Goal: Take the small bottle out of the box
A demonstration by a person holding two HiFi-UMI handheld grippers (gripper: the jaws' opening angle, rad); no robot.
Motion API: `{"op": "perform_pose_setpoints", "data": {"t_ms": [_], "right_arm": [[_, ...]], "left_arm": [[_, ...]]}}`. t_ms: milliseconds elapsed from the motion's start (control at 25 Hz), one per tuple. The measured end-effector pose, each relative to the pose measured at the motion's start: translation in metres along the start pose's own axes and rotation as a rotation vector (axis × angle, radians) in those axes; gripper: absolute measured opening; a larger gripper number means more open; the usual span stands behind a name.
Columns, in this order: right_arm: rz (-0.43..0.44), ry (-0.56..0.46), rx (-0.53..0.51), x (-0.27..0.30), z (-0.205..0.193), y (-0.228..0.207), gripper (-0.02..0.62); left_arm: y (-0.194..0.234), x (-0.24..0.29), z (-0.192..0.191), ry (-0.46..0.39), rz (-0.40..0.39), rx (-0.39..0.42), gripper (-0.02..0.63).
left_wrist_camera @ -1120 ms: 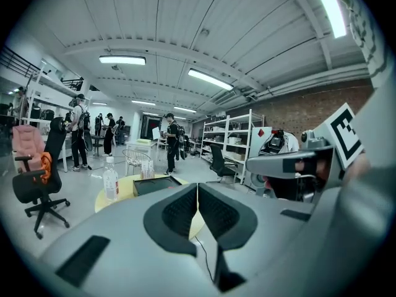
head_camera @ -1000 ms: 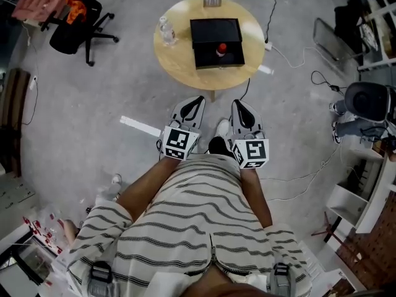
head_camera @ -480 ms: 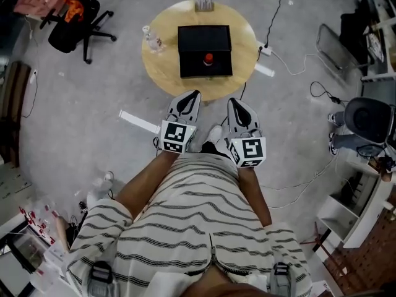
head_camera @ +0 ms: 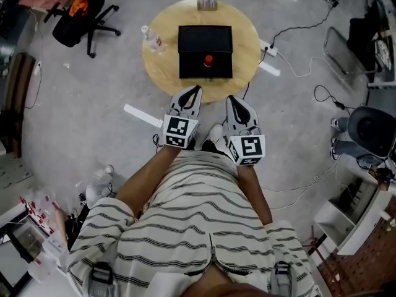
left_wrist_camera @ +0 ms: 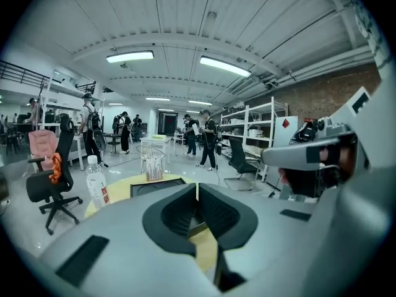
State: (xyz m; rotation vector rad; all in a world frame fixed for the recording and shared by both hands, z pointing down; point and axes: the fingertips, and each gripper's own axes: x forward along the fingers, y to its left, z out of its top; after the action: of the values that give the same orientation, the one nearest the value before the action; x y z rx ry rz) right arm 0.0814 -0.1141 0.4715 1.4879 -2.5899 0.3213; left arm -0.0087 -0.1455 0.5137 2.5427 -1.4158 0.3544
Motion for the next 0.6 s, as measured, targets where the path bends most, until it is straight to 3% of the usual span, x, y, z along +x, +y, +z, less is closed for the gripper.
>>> {"op": "perform_pose_setpoints", "data": {"t_ms": [600], "right_arm": [[-0.043,0.029,0.031,0.014,-0.01,-0.003,0.011]], "left_arm": [[0.02,0.04,-0.024,0.072,-0.024,-0.002,0.025]]}}
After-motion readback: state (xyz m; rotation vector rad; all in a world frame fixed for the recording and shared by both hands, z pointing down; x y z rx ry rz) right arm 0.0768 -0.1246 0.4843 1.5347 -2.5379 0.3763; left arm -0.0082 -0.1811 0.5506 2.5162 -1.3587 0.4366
